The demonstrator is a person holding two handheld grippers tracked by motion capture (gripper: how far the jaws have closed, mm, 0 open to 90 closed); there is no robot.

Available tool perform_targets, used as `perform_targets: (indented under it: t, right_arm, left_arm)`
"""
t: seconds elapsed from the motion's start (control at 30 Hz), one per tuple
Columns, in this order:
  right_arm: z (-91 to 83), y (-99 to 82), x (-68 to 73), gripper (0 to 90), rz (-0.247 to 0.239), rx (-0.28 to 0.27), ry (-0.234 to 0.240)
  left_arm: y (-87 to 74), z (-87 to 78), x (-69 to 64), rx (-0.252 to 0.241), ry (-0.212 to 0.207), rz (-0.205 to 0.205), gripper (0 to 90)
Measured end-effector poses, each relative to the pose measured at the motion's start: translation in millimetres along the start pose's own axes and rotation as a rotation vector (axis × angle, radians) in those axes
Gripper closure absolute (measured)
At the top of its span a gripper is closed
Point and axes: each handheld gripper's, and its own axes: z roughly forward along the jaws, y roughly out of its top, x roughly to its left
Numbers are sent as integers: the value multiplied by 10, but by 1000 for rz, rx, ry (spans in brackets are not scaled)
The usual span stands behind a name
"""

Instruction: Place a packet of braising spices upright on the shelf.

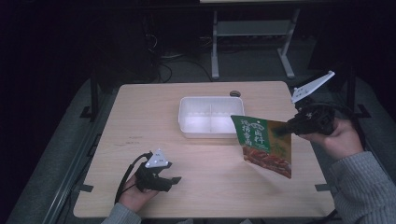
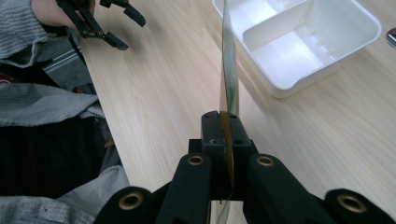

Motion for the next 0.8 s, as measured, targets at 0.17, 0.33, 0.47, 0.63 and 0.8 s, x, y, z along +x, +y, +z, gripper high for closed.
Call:
perform_targets:
  t: [0.17, 0.33, 0.47, 0.63, 0.8]
  right_arm:
    - [-36, 63, -7, 900, 11, -3, -3]
    - [-62, 164, -7, 900, 22, -7, 2]
    - [-97, 257, -10, 900, 31, -29, 7]
    - [-128, 371, -10, 900, 35, -52, 0]
    - [-137, 481, -40, 900, 45, -63, -9]
  left_arm:
    - [-12, -22, 23, -5, 8, -9, 347]
    - [-21, -48, 45, -13, 13, -14, 347]
    - [-29, -62, 59, -18, 16, -21, 347]
    - [-41, -79, 80, -23, 15, -31, 347]
    - [-52, -97, 102, -32, 16, -43, 346]
